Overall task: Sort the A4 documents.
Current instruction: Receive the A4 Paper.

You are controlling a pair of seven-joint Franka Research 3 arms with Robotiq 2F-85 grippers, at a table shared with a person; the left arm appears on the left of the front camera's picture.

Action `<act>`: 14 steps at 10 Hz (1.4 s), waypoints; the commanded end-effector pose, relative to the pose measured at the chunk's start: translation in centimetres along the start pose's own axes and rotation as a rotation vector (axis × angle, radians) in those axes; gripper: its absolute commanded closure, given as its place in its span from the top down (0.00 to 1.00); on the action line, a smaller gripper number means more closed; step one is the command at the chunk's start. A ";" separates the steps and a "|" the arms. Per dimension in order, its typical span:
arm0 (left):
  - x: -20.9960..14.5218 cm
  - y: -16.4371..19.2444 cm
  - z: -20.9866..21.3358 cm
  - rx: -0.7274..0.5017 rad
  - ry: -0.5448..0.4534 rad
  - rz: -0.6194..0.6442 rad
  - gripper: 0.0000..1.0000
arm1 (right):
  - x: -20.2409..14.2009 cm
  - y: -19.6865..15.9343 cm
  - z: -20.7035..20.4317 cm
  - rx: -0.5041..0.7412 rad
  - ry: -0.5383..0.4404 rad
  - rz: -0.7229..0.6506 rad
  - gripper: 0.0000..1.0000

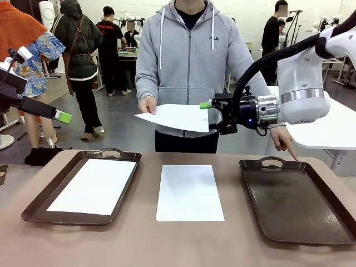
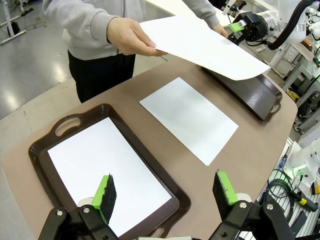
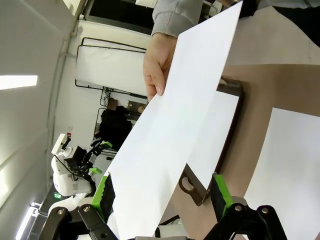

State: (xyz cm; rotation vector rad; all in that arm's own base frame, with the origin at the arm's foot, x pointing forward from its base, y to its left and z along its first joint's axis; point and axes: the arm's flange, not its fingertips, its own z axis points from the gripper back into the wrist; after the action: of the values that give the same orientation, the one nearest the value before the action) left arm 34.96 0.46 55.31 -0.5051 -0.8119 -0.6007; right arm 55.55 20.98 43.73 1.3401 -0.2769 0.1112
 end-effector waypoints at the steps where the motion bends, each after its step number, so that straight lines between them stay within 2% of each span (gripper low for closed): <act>1: 0.0 0.0 0.0 0.002 -0.003 -0.002 1.00 | 0.6 -0.3 -1.1 0.040 -0.020 -0.052 1.00; 6: 0.0 0.0 0.0 0.002 -0.003 -0.002 1.00 | 0.7 0.0 -1.8 0.107 -0.045 -0.127 1.00; 11: 0.0 0.0 0.0 0.002 -0.003 -0.002 1.00 | 0.1 -0.4 -2.9 0.108 -0.014 -0.159 1.00; 12: 0.0 0.0 0.0 0.002 -0.003 -0.002 1.00 | -0.1 -0.5 -3.0 0.114 -0.013 -0.164 0.96; 14: 0.0 0.0 0.0 0.002 -0.003 -0.002 1.00 | 0.0 -0.4 -3.3 0.137 -0.019 -0.157 0.77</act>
State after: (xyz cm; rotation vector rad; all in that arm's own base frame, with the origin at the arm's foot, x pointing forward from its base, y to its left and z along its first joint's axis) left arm 34.96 0.46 55.31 -0.5051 -0.8119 -0.6006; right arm 55.48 23.47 42.50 1.4445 -0.1765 -0.0007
